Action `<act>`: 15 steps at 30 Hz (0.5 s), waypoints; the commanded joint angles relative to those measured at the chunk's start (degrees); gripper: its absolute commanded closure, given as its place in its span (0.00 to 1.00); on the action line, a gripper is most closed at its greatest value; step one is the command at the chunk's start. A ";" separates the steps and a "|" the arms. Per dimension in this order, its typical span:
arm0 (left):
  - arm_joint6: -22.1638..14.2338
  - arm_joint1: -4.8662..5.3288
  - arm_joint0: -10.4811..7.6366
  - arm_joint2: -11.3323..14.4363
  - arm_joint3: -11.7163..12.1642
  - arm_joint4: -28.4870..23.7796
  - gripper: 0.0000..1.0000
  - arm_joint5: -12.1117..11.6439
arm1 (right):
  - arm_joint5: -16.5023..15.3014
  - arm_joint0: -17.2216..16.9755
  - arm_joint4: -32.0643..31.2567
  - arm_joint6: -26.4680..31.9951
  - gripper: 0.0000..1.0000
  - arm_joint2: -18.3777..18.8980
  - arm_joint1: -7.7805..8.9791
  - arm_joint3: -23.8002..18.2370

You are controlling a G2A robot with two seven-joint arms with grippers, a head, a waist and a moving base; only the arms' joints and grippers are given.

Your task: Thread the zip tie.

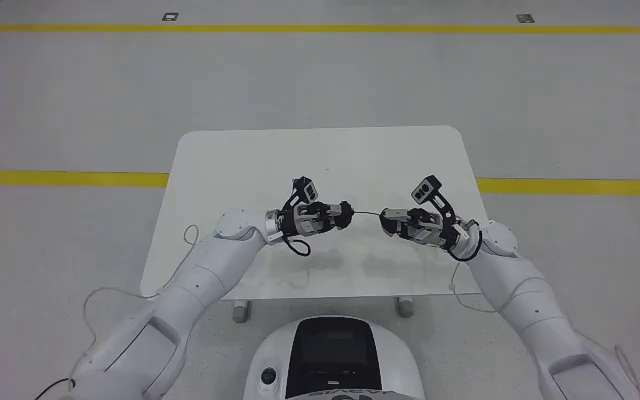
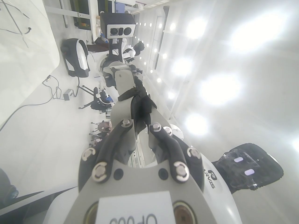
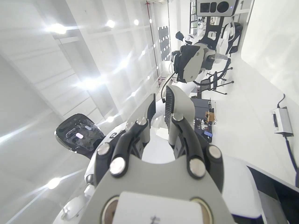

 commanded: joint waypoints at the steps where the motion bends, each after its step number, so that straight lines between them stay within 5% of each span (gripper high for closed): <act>1: -0.17 -0.01 0.06 -0.08 -0.06 0.12 1.00 0.10 | 0.00 0.21 0.30 0.00 0.88 -0.48 0.14 0.22; 15: -0.39 -0.06 0.33 -0.86 -0.27 0.82 1.00 0.64 | -0.87 1.75 1.92 0.00 1.00 -3.54 0.92 1.89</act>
